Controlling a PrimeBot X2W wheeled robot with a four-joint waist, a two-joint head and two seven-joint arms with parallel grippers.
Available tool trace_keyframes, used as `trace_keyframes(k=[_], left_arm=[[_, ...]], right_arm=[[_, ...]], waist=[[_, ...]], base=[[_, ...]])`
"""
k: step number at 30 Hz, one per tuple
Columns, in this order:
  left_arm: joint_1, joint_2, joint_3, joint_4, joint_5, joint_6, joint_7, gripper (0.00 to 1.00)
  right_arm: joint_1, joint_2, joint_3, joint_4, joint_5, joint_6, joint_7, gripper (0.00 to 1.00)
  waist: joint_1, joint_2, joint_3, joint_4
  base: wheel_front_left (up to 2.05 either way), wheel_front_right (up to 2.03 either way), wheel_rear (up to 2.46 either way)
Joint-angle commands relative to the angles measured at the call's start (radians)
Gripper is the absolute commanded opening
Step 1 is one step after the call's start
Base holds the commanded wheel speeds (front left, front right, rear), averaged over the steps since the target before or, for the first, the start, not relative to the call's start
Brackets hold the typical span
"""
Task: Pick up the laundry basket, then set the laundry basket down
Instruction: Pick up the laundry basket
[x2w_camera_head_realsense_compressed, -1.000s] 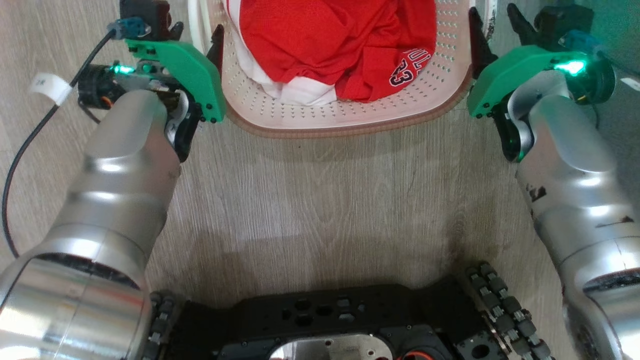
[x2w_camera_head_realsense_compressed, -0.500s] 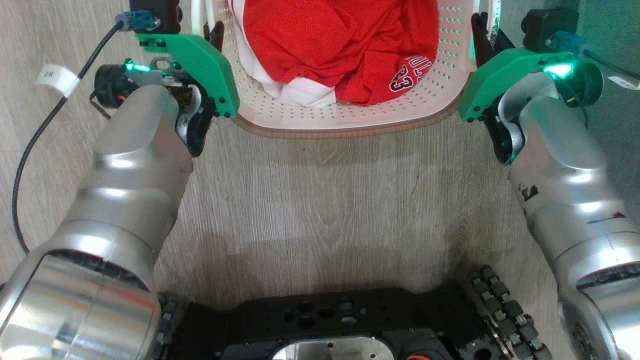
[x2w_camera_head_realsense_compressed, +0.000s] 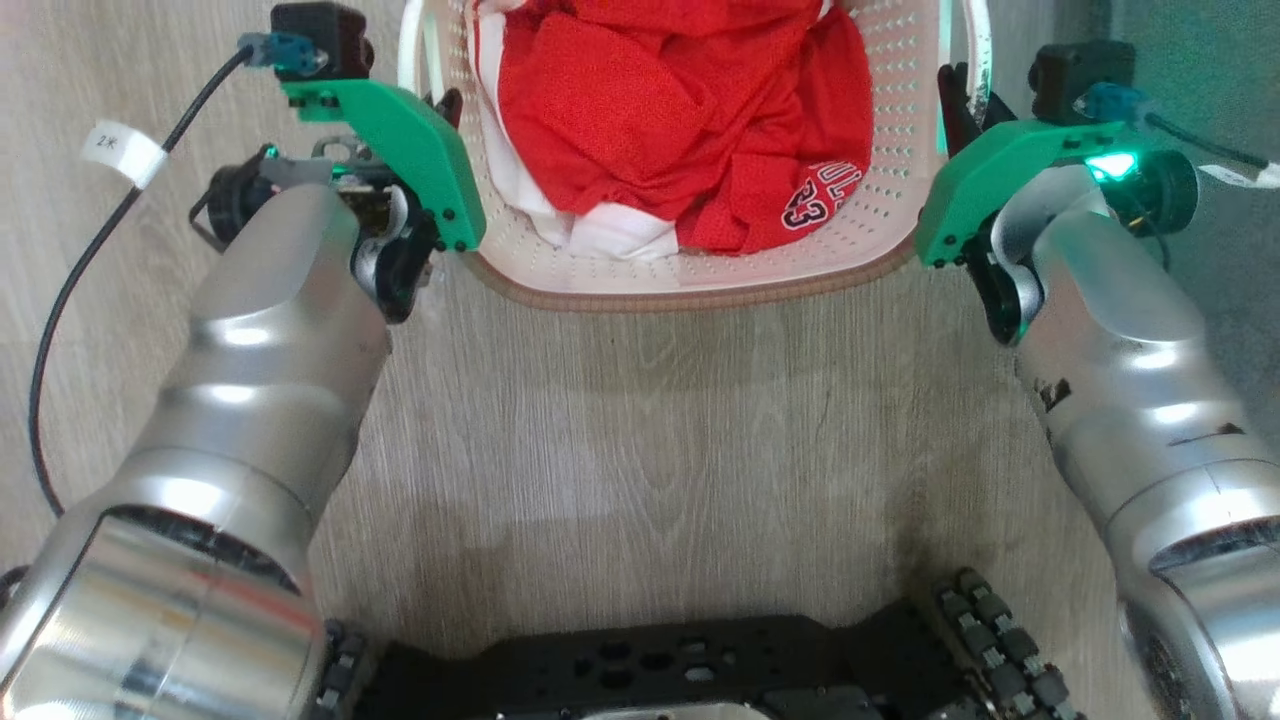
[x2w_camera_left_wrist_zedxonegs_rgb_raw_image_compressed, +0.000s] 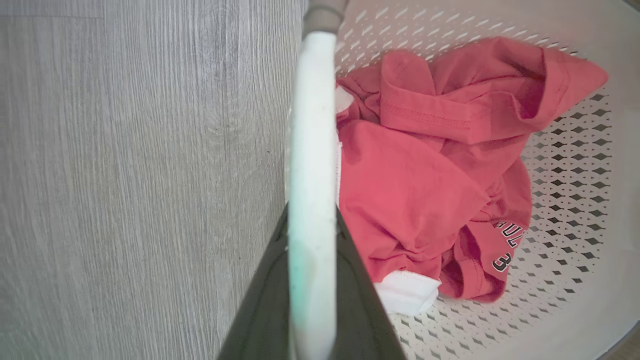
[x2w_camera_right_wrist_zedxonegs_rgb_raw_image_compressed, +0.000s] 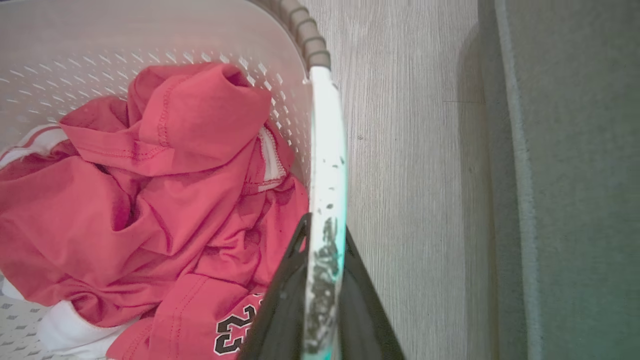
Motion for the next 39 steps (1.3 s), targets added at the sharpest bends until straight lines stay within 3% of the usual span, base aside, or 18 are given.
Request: trace_keyframes(k=[1, 13, 26, 39], left_arm=[[0.022, 0.046, 0.008, -0.013, -0.011, -0.005, 0.005, 0.00], [0.052, 0.074, -0.028, -0.027, -0.111, -0.005, 0.112, 0.00], [0.102, 0.127, -0.057, -0.013, -0.193, -0.005, 0.217, 0.00], [0.166, 0.135, -0.065, 0.018, -0.252, -0.005, 0.283, 0.00]], right_arm=[[0.004, 0.005, 0.011, 0.000, 0.004, -0.002, -0.005, 0.00], [-0.018, 0.005, 0.096, 0.085, 0.060, -0.002, 0.066, 0.00], [0.017, 0.005, 0.214, 0.080, 0.198, -0.002, 0.254, 0.00], [0.062, 0.002, 0.261, 0.108, 0.284, -0.002, 0.393, 0.00]], waist=[[0.0000, 0.0000, -0.025, 0.002], [0.0000, 0.0000, -0.173, 0.001], [0.0000, 0.0000, -0.348, -0.029], [0.0000, 0.0000, -0.534, -0.031]], base=[[0.00, 0.00, 0.00], [0.00, 0.00, 0.00], [0.00, 0.00, 0.00], [0.00, 0.00, 0.00]])
